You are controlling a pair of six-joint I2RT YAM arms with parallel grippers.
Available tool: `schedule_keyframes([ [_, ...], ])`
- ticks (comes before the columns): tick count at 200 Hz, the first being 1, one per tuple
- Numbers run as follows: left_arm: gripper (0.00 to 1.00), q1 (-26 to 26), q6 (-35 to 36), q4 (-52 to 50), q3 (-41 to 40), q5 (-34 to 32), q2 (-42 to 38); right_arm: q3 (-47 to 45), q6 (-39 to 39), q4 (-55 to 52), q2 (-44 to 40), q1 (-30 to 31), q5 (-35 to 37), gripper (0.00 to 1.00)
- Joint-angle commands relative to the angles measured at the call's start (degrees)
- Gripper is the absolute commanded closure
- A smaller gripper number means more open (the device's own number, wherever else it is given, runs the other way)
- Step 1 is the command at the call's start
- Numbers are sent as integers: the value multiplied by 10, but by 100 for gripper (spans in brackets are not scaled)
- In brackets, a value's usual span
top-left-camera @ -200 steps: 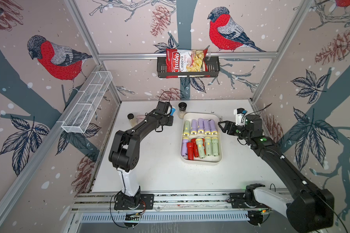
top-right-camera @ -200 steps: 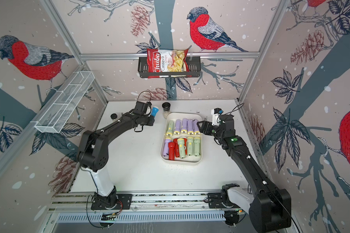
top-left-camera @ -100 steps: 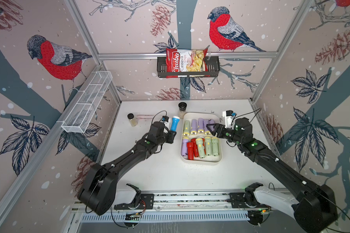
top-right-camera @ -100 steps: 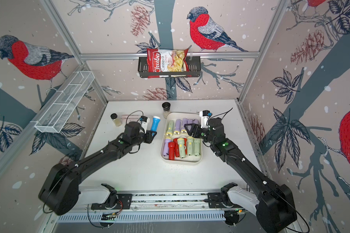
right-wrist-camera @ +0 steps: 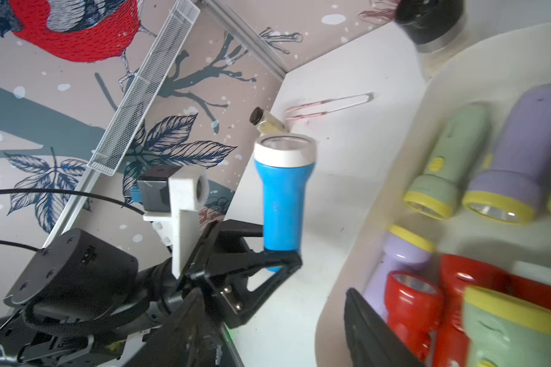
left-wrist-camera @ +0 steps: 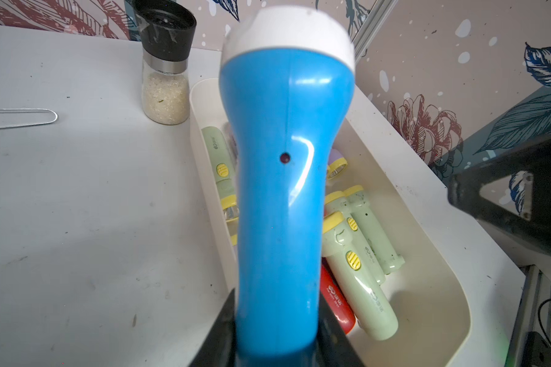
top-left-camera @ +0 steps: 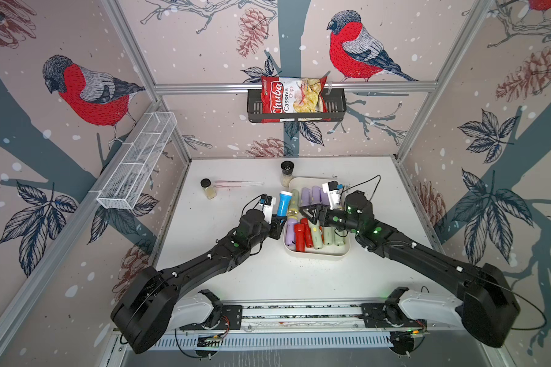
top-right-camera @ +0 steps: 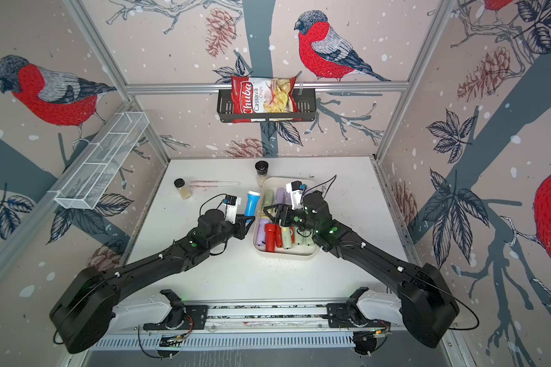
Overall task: Put the flashlights into the storage boxes
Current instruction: Pick up the flashlight from the center of the board.
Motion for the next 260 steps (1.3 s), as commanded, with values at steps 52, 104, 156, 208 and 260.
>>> schedule_keyframes([
  [52,86,-20,-12,66,-5,-19,10,11,85,84,65,29,40,37],
  [104,87,-26,-14,77,-8,-20,11,47,80,62,114,46,62,40],
  [156,87,-34,-11,77,-13,-24,10,63,88,77,155,50,60,48],
  [208,86,-43,-14,87,-16,-20,12,73,86,78,166,53,59,53],
  [260,82,-50,-12,84,-15,-17,7,60,76,66,151,52,78,70],
])
